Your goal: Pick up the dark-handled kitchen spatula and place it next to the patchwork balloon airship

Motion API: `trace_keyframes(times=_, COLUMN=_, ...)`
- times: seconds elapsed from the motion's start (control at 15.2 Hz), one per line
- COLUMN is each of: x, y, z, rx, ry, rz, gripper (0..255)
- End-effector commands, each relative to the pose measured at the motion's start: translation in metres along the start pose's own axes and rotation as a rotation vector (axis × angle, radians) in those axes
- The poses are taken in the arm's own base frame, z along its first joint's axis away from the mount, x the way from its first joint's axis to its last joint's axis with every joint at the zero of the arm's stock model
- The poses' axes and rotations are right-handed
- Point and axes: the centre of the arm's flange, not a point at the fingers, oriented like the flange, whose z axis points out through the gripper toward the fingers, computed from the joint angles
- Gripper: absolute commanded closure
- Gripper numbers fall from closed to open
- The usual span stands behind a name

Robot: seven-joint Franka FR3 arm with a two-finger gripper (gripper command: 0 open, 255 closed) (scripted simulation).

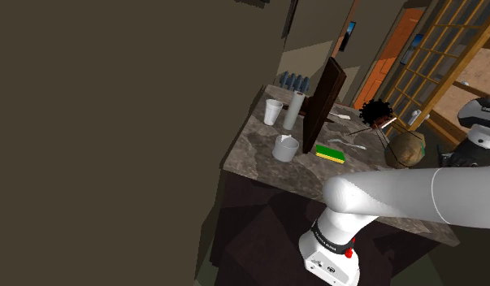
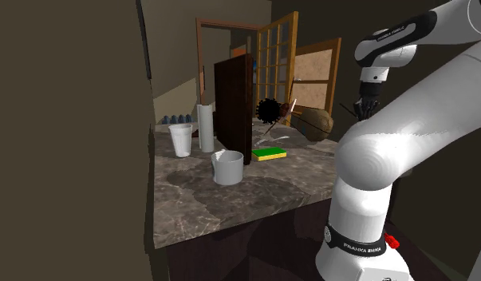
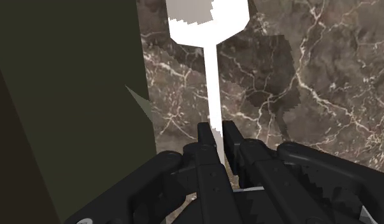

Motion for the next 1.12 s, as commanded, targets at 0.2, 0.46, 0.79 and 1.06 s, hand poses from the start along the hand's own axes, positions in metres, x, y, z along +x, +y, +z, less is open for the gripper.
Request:
trace_keyframes(times=0.2, x=-0.001, y=0.0, z=0.027, rx=0.0, ry=0.0, rz=0.0, gripper=255)
trace_keyframes(times=0.46, x=-0.003, y=0.0, z=0.048, rx=0.0, ry=0.0, rz=0.0, gripper=255)
trace_keyframes(times=0.79, x=-0.004, y=0.0, z=0.075, rx=0.0, ry=0.0, rz=0.0, gripper=255)
trace_keyframes(times=1.06, x=-0.006, y=0.0, z=0.096, rx=0.0, ry=0.0, rz=0.0, gripper=255)
